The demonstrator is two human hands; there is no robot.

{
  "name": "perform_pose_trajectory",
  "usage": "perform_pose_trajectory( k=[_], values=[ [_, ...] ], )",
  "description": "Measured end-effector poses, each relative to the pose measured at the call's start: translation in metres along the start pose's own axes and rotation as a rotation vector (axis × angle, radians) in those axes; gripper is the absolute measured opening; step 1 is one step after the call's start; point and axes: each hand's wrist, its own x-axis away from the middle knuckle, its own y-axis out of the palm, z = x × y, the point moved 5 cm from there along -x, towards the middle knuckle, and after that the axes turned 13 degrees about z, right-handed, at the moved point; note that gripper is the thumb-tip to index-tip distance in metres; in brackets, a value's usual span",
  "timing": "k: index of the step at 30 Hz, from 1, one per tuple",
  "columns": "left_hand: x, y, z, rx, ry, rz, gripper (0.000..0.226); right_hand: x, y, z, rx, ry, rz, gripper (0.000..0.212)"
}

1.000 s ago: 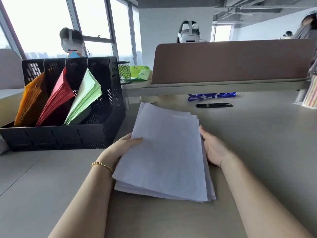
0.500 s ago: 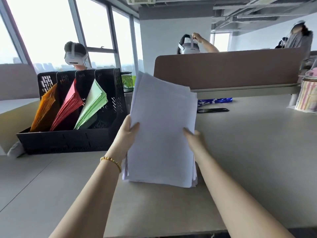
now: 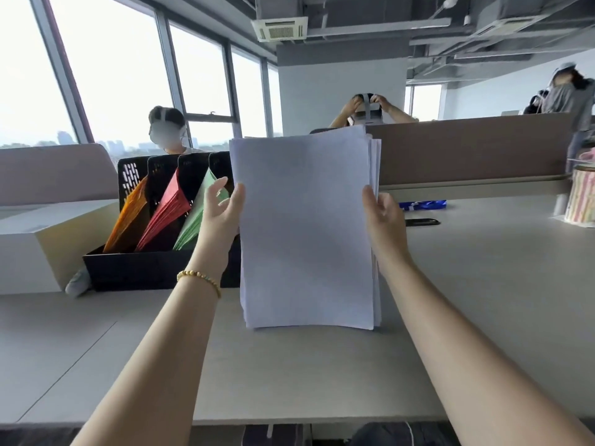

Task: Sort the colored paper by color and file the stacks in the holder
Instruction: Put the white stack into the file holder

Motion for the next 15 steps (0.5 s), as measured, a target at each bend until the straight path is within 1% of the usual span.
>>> perform_pose_trajectory(
  k=[1,3,4,6,8,9,10,11,12,14,15],
  values=[
    [0.002,0.004,0.004,-0.008,0.026,-0.024,0.051,0.002,0.001,-0.001,0.007,0.013,-0.007,0.038],
    [0.007,0.017,0.019,-0.03,0.144,-0.051,0.027,0.004,0.004,-0.006,-0.03,0.053,-0.019,0.037],
    [0.009,0.023,0.028,-0.046,0.202,-0.045,0.021,0.004,0.006,-0.01,-0.054,0.049,-0.019,0.035],
    [0.011,0.028,0.038,-0.037,0.239,-0.023,0.021,0.002,0.007,-0.02,-0.095,0.014,0.004,0.03],
    [0.01,0.024,0.033,0.089,0.158,0.003,0.024,-0.002,0.004,-0.025,-0.141,-0.027,0.04,0.022],
    [0.009,0.02,0.025,0.145,0.089,0.006,0.025,-0.001,0.003,-0.025,-0.139,-0.047,0.041,0.024],
    [0.009,0.018,0.015,0.177,0.018,-0.01,0.028,-0.001,0.003,-0.021,-0.108,-0.062,0.034,0.034],
    [0.011,0.017,0.006,0.187,-0.048,-0.051,0.031,0.001,0.003,-0.017,-0.056,-0.067,0.02,0.042],
    [0.013,0.016,-0.003,0.187,-0.113,-0.101,0.034,0.0,0.003,-0.01,-0.013,-0.072,0.006,0.043],
    [0.017,0.017,-0.011,0.169,-0.217,-0.193,0.035,-0.001,0.003,-0.002,0.031,-0.077,-0.008,0.034],
    [0.016,0.017,-0.011,0.16,-0.243,-0.233,0.034,-0.002,0.003,-0.001,0.039,-0.071,-0.013,0.034]
  ],
)
